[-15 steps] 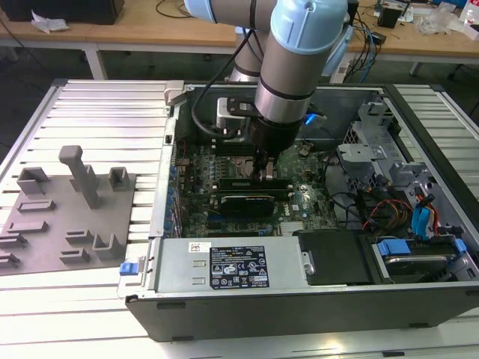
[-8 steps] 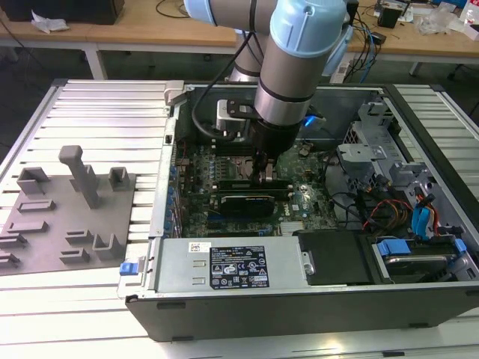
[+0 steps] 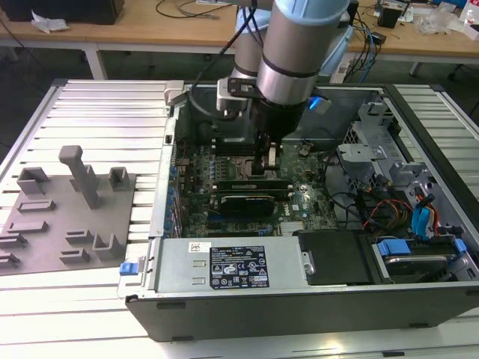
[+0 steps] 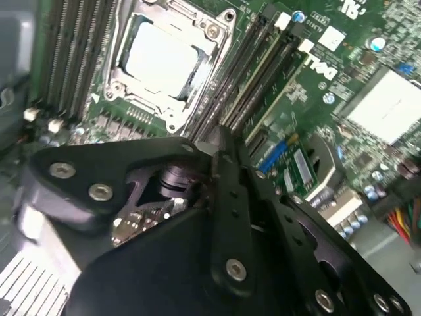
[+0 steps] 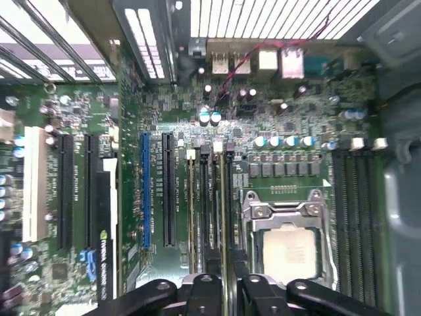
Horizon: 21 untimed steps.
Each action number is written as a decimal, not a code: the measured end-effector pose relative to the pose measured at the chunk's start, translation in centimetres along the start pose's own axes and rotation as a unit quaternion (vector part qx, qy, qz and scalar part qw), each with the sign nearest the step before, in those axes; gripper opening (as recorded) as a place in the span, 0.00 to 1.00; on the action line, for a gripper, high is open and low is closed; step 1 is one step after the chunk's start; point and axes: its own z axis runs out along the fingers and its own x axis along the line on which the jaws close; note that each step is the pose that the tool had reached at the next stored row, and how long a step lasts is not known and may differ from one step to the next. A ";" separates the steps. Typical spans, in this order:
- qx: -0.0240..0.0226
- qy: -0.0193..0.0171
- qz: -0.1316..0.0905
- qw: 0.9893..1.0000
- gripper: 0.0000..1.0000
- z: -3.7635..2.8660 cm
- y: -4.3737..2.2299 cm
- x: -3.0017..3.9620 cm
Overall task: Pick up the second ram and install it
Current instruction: 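Insert the second ram into the second slot, then press down the second ram until it locks into place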
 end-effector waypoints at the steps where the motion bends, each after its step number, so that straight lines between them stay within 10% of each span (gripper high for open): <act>1: 0.000 0.001 0.000 1.000 0.11 -0.62 0.05 -0.09; 3: 0.000 0.002 0.000 1.000 0.11 -2.13 0.18 -0.25; 15: 0.000 0.002 0.000 1.000 0.11 -2.09 0.05 -0.25; 21: -0.001 0.002 0.000 1.000 0.11 -0.21 -2.88 -0.21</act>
